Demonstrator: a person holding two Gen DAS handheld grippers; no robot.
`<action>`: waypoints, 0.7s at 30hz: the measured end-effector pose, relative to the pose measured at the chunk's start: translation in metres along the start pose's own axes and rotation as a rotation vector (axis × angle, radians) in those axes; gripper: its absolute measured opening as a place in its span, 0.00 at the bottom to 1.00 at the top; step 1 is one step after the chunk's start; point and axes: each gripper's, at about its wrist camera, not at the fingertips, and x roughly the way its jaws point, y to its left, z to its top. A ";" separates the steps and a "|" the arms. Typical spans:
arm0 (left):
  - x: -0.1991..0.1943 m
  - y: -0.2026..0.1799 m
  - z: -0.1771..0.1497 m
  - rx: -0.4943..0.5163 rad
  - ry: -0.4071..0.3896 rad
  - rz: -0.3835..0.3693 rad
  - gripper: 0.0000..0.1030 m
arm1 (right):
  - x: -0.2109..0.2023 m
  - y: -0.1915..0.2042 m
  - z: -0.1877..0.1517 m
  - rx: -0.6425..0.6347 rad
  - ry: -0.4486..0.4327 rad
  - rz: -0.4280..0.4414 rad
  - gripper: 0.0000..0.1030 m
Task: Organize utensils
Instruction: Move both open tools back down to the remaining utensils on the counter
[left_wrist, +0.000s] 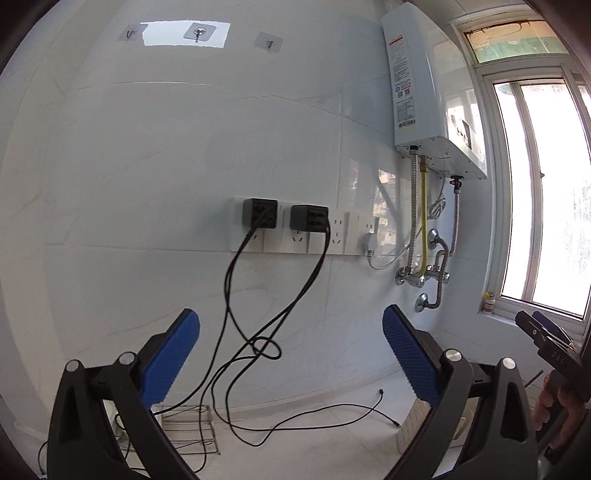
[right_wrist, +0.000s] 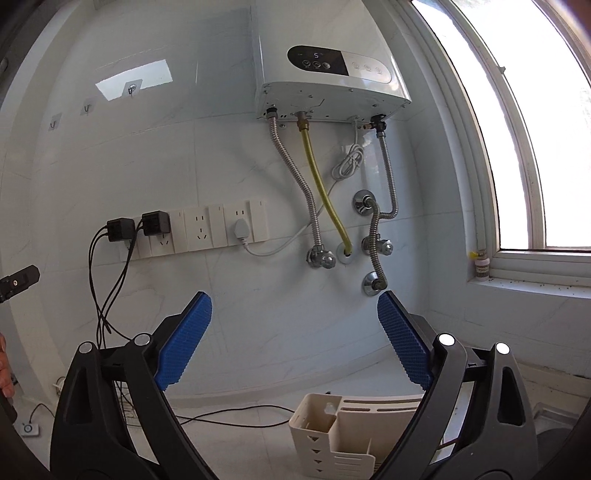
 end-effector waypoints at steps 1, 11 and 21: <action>-0.005 0.007 -0.002 0.006 0.016 0.023 0.95 | 0.002 0.006 -0.004 0.001 0.016 0.018 0.85; -0.039 0.064 -0.032 -0.055 0.206 0.158 0.95 | 0.012 0.065 -0.045 0.013 0.190 0.176 0.85; -0.003 0.084 -0.089 -0.081 0.555 0.201 0.95 | 0.021 0.109 -0.080 -0.027 0.406 0.288 0.85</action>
